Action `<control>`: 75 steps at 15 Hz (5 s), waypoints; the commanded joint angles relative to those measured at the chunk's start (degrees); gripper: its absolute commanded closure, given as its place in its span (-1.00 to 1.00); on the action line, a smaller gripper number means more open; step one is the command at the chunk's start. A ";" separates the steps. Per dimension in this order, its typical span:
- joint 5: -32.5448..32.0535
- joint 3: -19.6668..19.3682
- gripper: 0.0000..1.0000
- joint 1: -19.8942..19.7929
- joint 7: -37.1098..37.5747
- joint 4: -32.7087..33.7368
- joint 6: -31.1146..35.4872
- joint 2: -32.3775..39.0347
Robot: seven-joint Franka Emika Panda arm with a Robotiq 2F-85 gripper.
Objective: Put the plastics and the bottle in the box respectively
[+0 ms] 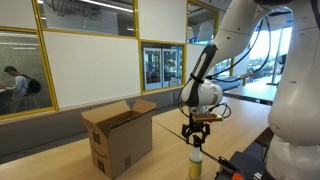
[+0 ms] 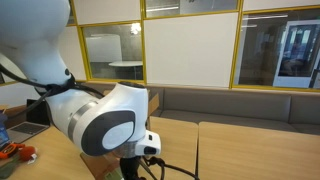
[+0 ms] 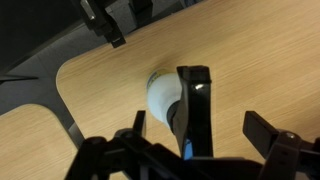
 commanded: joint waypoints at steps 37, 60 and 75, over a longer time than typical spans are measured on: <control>-8.02 -1.23 -1.00 2.92 7.25 0.84 5.17 2.00; -8.86 -0.98 -0.17 2.74 10.75 0.86 1.78 -0.17; -16.62 -1.00 0.65 2.07 16.04 1.10 -10.00 -6.87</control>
